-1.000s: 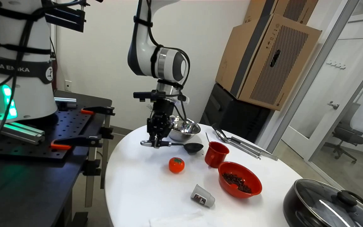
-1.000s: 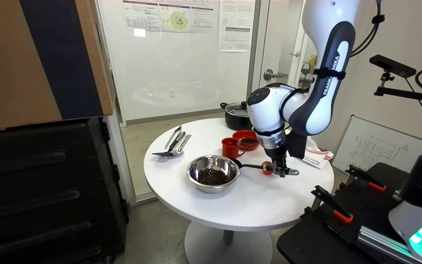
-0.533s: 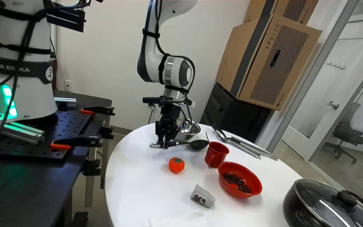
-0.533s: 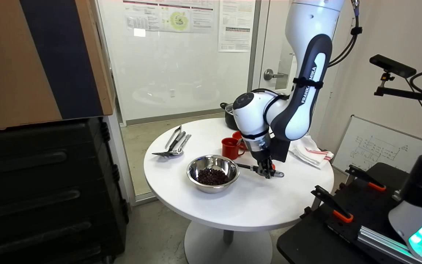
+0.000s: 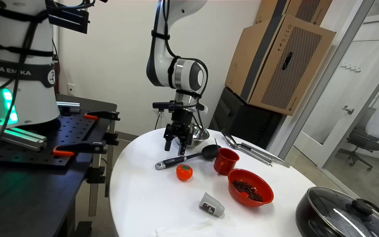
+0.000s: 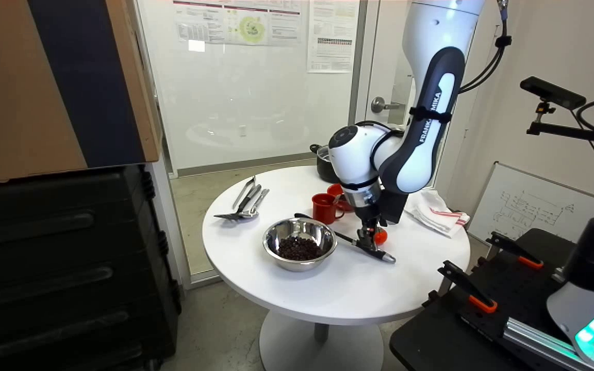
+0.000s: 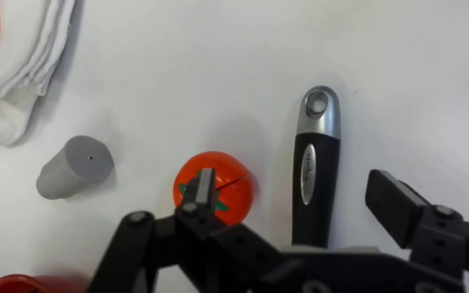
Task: Pick up the spoon and stir the objects in the silver bowl
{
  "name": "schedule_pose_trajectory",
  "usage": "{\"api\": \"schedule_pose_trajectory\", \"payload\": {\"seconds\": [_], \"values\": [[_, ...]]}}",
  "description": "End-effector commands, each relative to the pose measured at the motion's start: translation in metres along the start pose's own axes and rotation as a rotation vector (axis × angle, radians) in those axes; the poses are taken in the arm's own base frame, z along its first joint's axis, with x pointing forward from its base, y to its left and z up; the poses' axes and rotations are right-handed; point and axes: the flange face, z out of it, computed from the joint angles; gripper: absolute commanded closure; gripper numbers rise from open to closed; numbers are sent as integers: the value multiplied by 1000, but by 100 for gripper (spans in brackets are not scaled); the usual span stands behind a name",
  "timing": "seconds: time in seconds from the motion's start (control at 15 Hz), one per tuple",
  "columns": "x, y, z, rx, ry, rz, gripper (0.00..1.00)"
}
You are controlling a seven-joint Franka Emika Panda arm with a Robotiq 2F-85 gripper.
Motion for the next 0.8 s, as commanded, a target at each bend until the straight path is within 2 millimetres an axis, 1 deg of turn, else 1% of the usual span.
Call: {"api": "schedule_pose_trajectory", "payload": {"seconds": [0.0,0.2,0.27,0.4,0.47,0.73], "values": [[-13,3,-23,35,26,-46,0],[-28,-1,-50,76,54,-145,0],[-9,-3,-27,46,35,-88,0],[-17,-4,-42,57,47,-124,0],[-20,-4,-46,56,50,-132,0],[-24,-3,-46,57,48,-135,0]]}}
